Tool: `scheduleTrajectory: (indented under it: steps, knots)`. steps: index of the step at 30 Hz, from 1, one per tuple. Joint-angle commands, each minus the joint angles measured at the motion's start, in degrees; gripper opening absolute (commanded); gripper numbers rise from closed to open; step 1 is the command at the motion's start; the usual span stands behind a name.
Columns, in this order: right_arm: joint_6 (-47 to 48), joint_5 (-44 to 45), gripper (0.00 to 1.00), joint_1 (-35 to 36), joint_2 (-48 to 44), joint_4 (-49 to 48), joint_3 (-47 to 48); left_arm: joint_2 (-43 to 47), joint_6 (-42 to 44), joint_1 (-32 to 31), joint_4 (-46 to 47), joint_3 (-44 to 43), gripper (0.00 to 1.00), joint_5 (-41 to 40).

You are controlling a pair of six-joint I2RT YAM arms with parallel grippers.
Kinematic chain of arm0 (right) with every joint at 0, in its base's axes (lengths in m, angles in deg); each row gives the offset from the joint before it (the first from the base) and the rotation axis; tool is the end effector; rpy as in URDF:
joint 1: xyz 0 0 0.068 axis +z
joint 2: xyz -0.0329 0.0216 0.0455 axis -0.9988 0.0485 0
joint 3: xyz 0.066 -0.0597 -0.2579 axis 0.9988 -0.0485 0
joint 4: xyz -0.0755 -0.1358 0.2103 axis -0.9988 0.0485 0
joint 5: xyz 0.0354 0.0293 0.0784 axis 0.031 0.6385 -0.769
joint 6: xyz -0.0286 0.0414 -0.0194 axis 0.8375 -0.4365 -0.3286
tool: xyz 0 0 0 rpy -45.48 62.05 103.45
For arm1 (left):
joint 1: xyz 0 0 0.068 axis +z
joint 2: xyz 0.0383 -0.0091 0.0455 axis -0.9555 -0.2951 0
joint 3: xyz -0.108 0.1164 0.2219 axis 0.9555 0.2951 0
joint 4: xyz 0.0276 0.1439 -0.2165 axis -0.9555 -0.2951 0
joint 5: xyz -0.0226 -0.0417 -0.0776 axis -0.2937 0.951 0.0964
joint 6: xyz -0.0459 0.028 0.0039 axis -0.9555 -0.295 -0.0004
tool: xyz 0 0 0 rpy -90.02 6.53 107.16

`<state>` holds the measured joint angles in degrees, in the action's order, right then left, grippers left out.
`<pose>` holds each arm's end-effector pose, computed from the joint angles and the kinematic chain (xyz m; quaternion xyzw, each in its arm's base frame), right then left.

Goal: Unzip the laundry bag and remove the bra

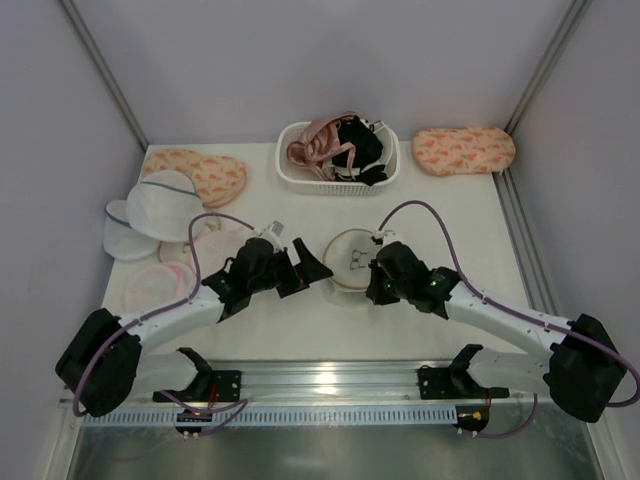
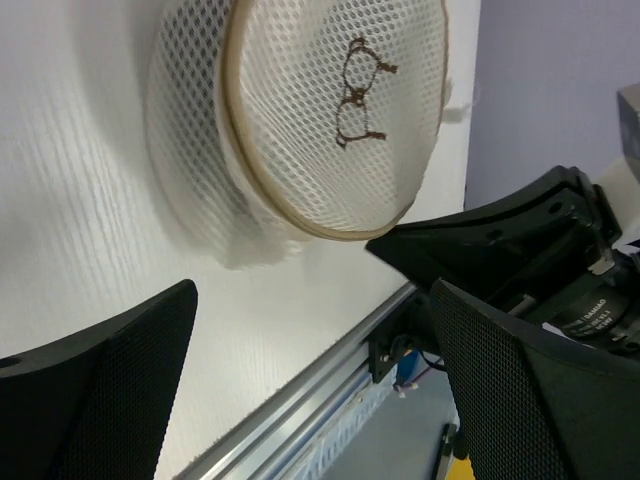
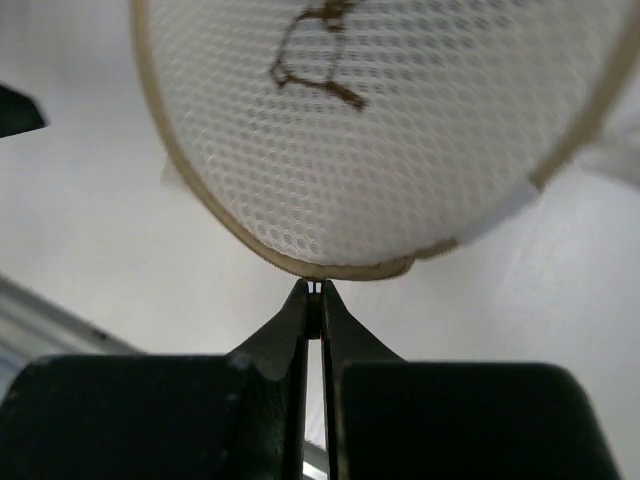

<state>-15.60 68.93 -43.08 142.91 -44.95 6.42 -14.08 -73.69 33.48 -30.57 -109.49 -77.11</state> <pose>0.1641 0.1507 0.2109 -0.0849 0.9380 0.1326 0.3087 0.1932 -0.1688 0.1997 -0.1124 0.8580 -0.4413 0.2377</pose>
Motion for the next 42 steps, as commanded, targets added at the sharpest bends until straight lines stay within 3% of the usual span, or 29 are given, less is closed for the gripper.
scheduleTrajectory:
  steps: [1,10,13,16,17,19,20,23,25,32,39,41,42]
  knots:
    - [4.2,-27.2,0.04,0.5,-1.9,-15.2,-2.7,3.8,-3.1,-1.8,-1.0,1.4,1.0,-1.6]
    - [4.9,-31.8,0.04,0.8,4.3,-21.0,-0.6,-0.5,-5.4,-4.8,3.8,-0.2,0.99,-0.4]
    - [4.4,-31.8,0.04,0.7,5.3,-21.9,-0.4,-3.3,-5.9,-5.4,6.2,-0.8,0.91,0.1]
    - [4.3,-32.4,0.04,1.2,5.8,-22.6,-0.5,-6.1,-6.5,-5.6,10.0,-0.4,0.72,1.3]
    - [4.3,-32.4,0.04,1.3,5.6,-22.7,-0.5,-6.8,-6.6,-5.6,10.6,-0.5,0.59,1.5]
    - [4.4,-32.3,0.04,1.5,5.4,-22.4,-0.6,-8.3,-6.7,-5.6,11.4,-0.4,0.45,1.6]
    - [4.6,-32.4,0.04,1.5,5.0,-22.2,-0.6,-8.5,-6.8,-5.6,11.9,-0.3,0.3,1.5]
    - [5.2,-31.5,0.04,1.7,4.4,-20.6,-0.6,-8.9,-6.9,-5.6,11.6,-0.3,0.06,0.8]
    - [5.7,-29.9,0.04,1.7,4.0,-18.4,-0.4,-8.8,-6.8,-5.6,11.3,-0.3,0.01,0.6]
    - [6.2,-19.5,0.04,2.0,3.4,-6.3,1.4,-8.7,-6.6,-5.6,10.2,-0.6,0.0,0.2]
    - [4.4,-11.4,0.04,2.0,1.9,-0.8,2.0,-9.0,-6.7,-5.6,10.2,-0.8,0.0,0.5]
    - [4.2,-10.6,0.04,2.0,1.7,-0.4,2.2,-8.9,-6.8,-5.6,10.3,-0.8,0.05,0.5]
    - [4.2,-10.7,0.04,2.0,1.5,-0.5,2.3,-8.8,-6.7,-5.6,10.3,-0.7,0.13,0.7]
